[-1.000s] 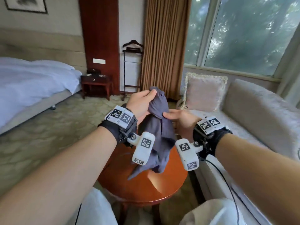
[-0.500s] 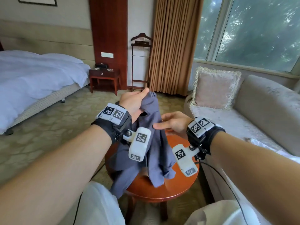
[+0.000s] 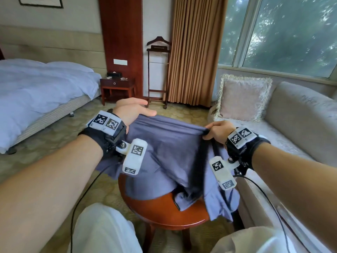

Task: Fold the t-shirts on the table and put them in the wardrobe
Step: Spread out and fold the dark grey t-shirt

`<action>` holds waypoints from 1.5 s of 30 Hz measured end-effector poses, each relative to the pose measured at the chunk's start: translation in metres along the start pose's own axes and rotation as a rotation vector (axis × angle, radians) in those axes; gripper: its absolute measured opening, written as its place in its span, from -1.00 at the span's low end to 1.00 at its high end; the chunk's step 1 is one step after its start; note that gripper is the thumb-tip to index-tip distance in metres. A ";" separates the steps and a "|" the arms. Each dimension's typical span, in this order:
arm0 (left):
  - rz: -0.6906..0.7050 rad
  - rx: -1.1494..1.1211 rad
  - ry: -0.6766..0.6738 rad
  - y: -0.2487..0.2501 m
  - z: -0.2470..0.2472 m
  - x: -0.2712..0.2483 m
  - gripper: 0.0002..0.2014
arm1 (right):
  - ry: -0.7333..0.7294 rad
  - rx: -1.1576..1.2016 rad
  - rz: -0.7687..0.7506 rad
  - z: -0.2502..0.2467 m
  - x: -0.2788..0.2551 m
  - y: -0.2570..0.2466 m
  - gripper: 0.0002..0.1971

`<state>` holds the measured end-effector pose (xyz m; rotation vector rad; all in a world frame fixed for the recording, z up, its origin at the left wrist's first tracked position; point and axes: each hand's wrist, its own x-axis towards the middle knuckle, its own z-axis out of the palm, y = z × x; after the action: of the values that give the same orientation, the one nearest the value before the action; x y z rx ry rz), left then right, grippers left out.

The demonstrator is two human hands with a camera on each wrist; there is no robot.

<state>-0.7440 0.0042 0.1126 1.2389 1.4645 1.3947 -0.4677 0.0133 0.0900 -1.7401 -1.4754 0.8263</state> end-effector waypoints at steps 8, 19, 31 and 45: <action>0.019 -0.050 -0.112 0.000 0.007 0.001 -0.51 | 0.151 0.016 0.037 -0.007 0.012 0.006 -0.77; -0.038 -0.503 -0.260 0.018 0.060 -0.013 -0.77 | -0.189 0.228 0.001 0.021 -0.009 -0.015 -0.72; -0.001 -0.407 -0.189 0.016 0.056 -0.012 -0.56 | -0.232 0.195 -0.010 0.037 -0.011 -0.010 -0.90; 0.247 0.649 -0.175 -0.005 0.076 -0.010 -0.57 | -0.472 0.536 -0.005 0.027 -0.023 -0.060 -0.54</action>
<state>-0.6701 0.0150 0.0973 1.9443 1.7465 0.9387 -0.5260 -0.0004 0.1259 -1.1843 -1.3637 1.5432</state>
